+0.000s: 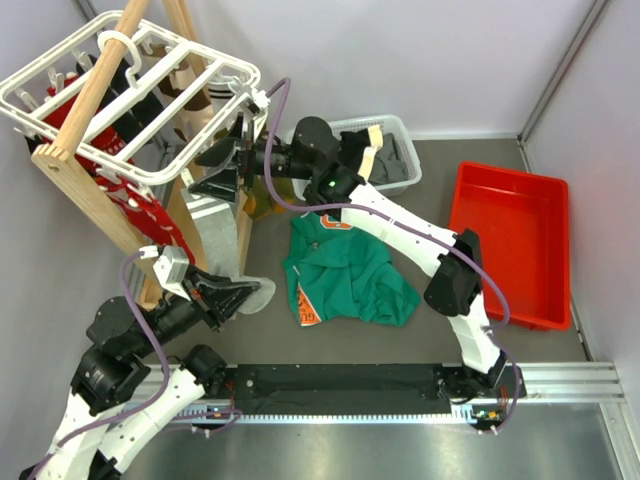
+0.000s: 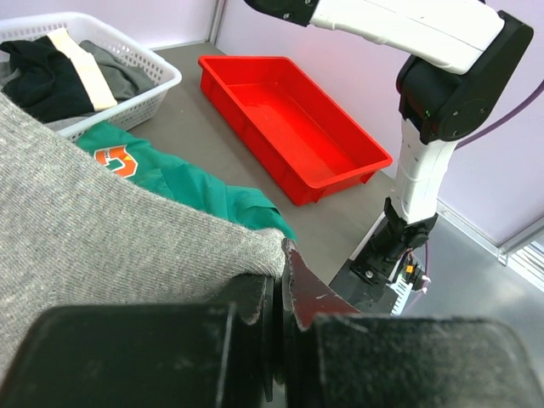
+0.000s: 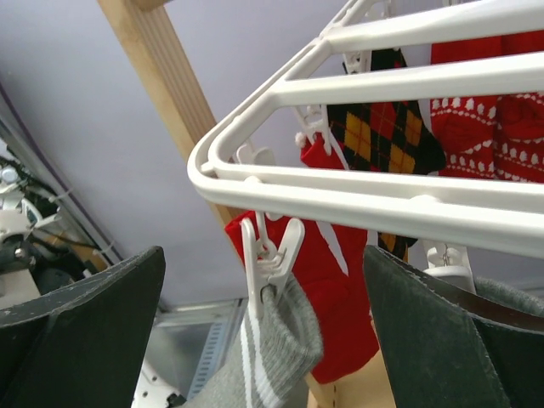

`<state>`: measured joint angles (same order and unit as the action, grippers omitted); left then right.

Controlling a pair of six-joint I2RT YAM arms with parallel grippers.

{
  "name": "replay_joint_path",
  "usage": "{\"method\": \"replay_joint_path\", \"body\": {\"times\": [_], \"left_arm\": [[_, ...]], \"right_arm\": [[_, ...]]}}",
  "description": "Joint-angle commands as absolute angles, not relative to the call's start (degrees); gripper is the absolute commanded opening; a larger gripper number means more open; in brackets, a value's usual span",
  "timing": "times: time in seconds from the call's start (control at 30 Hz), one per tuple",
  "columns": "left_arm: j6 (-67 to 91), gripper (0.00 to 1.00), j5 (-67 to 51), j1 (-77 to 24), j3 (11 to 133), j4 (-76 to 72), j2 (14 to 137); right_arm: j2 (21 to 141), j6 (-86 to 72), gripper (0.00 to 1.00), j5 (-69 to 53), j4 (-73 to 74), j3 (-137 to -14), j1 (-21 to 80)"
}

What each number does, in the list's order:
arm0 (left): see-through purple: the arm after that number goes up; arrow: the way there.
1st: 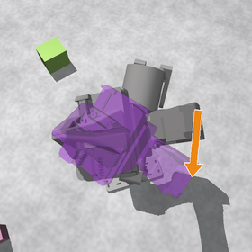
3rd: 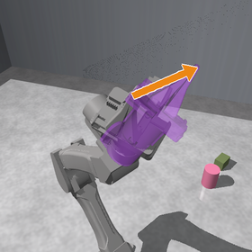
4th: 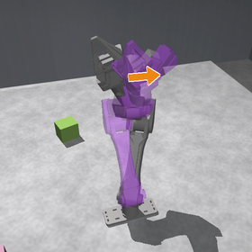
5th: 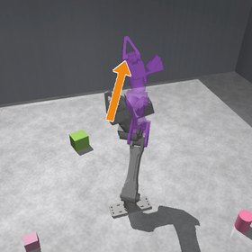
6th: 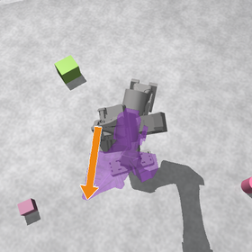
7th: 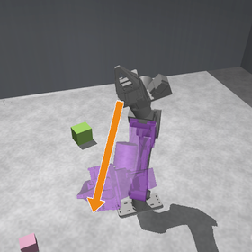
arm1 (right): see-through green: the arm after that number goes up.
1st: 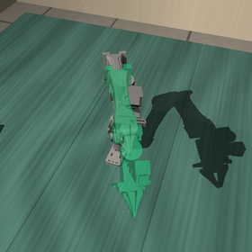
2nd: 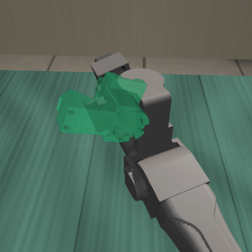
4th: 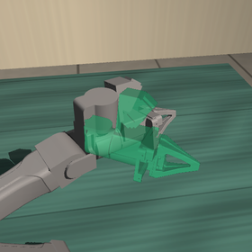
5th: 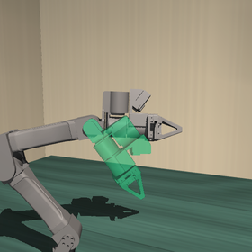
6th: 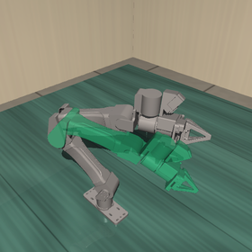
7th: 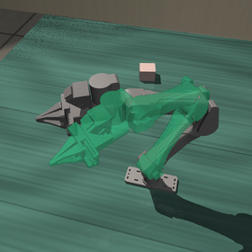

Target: Remove the socks clipped to the hanger

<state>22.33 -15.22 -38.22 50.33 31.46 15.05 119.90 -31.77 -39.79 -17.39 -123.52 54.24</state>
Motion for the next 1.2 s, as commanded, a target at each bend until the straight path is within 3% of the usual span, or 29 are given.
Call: {"method": "replay_joint_path", "body": {"times": [0.0, 0.33, 0.73, 1.03, 1.17], "left_arm": [[21.27, 0.0, -16.17, -38.32, 52.56, 29.27, 16.43], [20.92, 0.0, -16.26, -38.32, 52.56, 29.18, 16.61], [21.01, 0.0, -16.17, -38.32, 52.47, 29.27, 16.26], [20.83, 0.0, -16.08, -38.32, 52.38, 29.44, 16.17], [20.83, 0.0, -16.09, -38.32, 52.12, 29.53, 16.17]], "right_arm": [[120.67, -32.25, 0.98, -35.25, -17.84, -127.62, 55.72], [121.03, -32.17, 0.97, -30.85, -18.72, -127.88, 56.16], [122.78, -33.22, 0.94, -33.66, -20.74, -128.32, 56.42], [124.19, -36.65, 0.78, -37.61, -24.87, -129.2, 56.87], [124.1, -36.21, 0.84, -37.88, -22.51, -129.37, 56.86]]}}
